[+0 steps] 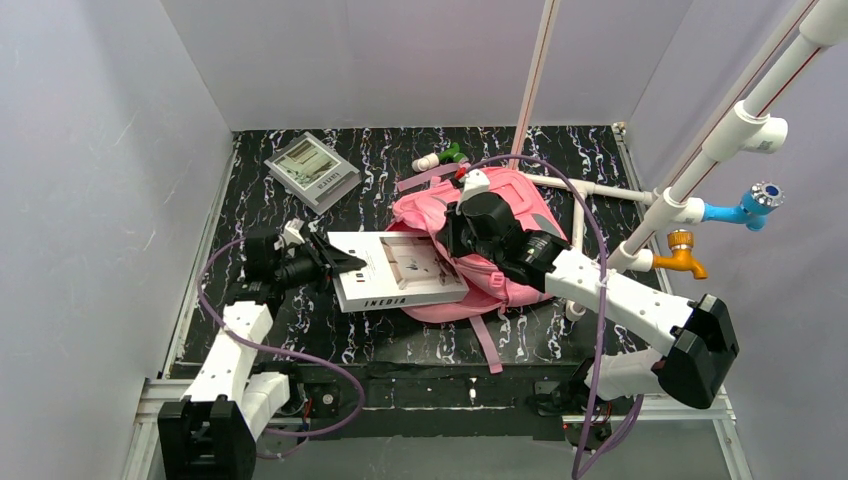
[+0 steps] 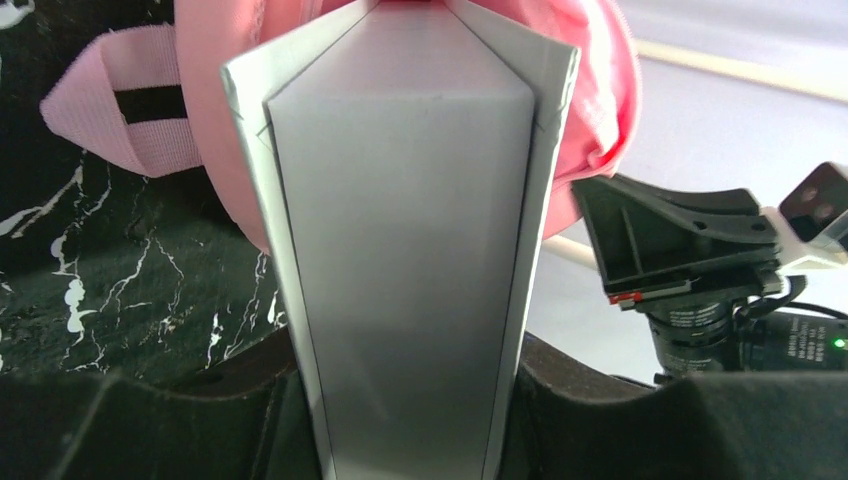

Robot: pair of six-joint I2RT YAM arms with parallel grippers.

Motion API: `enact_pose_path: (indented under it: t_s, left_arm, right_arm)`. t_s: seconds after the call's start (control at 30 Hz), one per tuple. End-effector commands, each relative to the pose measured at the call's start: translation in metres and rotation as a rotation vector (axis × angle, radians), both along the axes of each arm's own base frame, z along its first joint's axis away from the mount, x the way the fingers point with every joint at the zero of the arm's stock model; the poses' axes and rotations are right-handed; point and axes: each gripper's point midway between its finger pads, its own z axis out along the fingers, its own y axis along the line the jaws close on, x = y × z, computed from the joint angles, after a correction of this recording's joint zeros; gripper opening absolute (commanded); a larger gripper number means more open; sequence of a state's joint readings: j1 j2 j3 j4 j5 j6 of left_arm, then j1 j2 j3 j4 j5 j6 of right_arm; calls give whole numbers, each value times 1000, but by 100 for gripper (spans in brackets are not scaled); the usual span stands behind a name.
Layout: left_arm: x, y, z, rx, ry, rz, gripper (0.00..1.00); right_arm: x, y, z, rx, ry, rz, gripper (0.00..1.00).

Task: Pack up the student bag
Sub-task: Place the book in the student bag.

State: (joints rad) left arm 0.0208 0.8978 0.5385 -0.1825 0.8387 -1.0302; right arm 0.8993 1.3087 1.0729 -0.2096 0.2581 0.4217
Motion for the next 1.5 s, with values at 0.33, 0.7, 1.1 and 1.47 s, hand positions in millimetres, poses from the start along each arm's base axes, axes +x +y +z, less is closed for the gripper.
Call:
enact_pose_path:
  t_s: [0.33, 0.7, 1.1, 1.47]
  left_arm:
    - [-1, -28, 20, -68, -107, -112, 0]
    - [13, -42, 9, 5, -127, -128, 0]
    - [30, -38, 1, -53, -186, 67, 0]
    - [61, -53, 68, -182, -422, 48, 0]
  right_arm:
    - [11, 25, 135, 469, -201, -12, 1]
    - [-10, 45, 126, 565, -103, 99, 1]
    - [-11, 45, 158, 719, -117, 76, 1]
    - [-31, 52, 154, 693, -126, 217, 1]
